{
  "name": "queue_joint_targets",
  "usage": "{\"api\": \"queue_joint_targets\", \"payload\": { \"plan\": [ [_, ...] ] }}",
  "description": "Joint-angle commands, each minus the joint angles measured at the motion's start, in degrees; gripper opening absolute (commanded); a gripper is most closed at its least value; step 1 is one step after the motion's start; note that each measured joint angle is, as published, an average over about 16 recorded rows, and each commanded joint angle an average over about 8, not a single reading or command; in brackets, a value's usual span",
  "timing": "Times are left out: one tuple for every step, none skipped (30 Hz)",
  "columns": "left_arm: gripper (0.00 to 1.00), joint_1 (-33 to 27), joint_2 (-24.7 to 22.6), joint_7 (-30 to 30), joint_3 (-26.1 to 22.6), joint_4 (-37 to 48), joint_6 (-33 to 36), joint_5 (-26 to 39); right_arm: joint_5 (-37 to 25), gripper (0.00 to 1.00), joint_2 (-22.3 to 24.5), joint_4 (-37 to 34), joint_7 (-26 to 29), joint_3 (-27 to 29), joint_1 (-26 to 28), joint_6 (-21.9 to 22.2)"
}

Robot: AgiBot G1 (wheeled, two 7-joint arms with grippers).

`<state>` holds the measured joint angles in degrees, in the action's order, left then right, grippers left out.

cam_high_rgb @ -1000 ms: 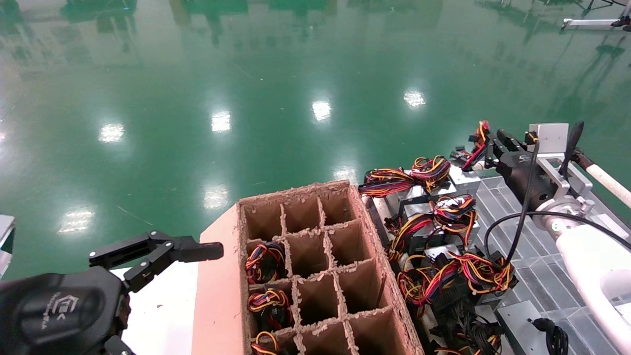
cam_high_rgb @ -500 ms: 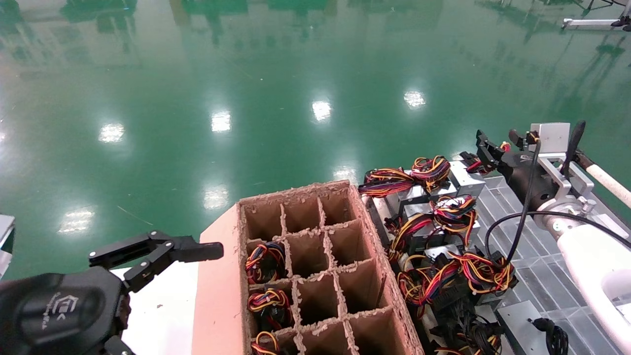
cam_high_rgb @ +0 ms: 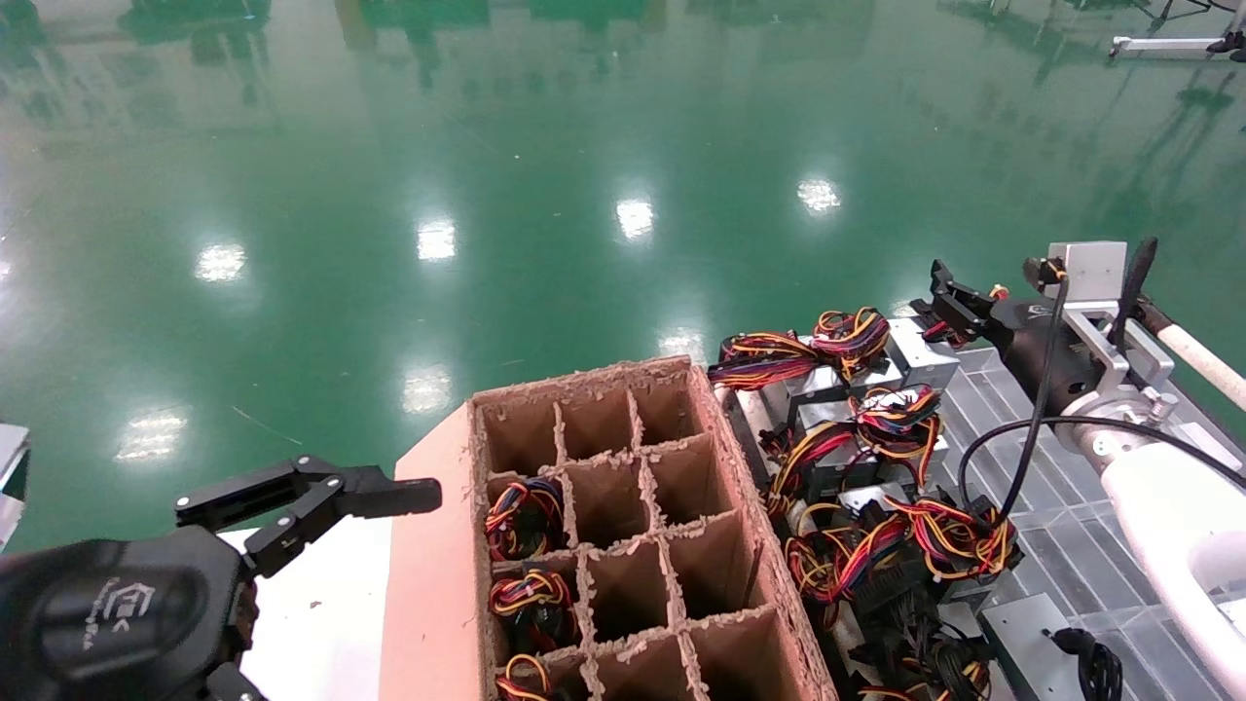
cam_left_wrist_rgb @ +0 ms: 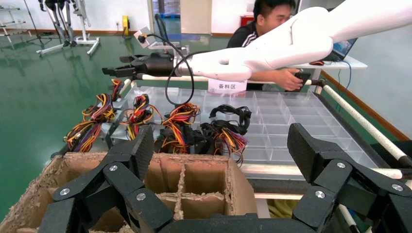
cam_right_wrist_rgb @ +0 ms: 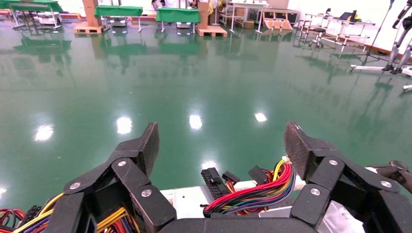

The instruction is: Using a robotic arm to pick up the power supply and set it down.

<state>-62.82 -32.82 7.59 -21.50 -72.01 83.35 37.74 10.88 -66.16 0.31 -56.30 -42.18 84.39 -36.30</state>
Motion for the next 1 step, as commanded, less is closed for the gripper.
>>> {"api": "queue_joint_targets", "payload": {
  "plan": [
    [1.00, 0.0, 0.0, 0.0, 0.0, 0.0, 0.0, 0.0, 0.0, 1.00, 0.0, 0.0, 0.0, 0.0, 0.0, 0.0]
  ]
}}
